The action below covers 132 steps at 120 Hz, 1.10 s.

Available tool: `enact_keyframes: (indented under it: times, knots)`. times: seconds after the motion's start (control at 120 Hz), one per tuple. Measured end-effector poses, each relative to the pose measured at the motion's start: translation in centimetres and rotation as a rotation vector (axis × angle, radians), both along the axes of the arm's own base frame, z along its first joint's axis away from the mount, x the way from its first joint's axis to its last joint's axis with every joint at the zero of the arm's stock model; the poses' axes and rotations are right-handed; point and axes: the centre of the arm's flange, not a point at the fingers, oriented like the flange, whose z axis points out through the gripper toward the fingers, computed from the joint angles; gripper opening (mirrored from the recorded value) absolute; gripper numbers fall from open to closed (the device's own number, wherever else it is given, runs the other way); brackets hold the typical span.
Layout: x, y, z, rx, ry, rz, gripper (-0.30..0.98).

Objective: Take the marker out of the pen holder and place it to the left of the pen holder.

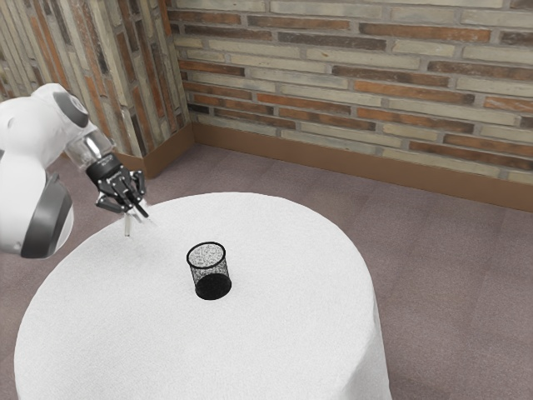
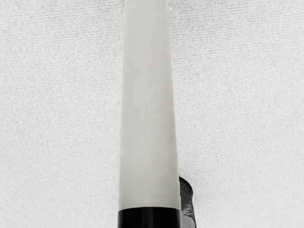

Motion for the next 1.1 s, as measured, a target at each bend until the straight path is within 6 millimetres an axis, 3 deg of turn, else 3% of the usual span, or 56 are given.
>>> enact_keyframes:
  times: [0.033,0.092,0.183,0.267,0.417,0.55,0.633,0.717,0.767,0.808,0.858,0.925,1.1]
  knots:
    - [0.3,0.2,0.2,0.065,0.001,-0.015,-0.06]
    - [1.8,-1.8,-0.4,0.187,0.005,-0.083,-0.06]
    - [4.2,-5.4,-2.6,0.364,-0.003,-0.195,-0.06]
    - [5.5,-6.3,-4.7,0.483,-0.019,-0.240,-0.06]
    - [6.9,-6.3,-4.5,0.605,-0.099,-0.246,0.26]
    - [7.9,-7.8,-1.9,0.652,-0.176,-0.257,0.46]
    - [7.8,-8.4,2.9,0.693,-0.231,-0.251,0.53]
    - [6.1,-9.0,11.3,0.679,-0.303,-0.251,0.58]
    - [4.3,-12.9,18.0,0.642,-0.376,-0.343,0.60]
    - [1.6,-16.9,24.2,0.596,-0.454,-0.462,0.62]
    - [-1.1,-19.3,28.1,0.558,-0.496,-0.589,0.63]
    - [-3.4,-20.0,30.1,0.551,-0.489,-0.714,0.65]
    - [-5.3,-19.3,29.4,0.544,-0.390,-0.884,0.67]
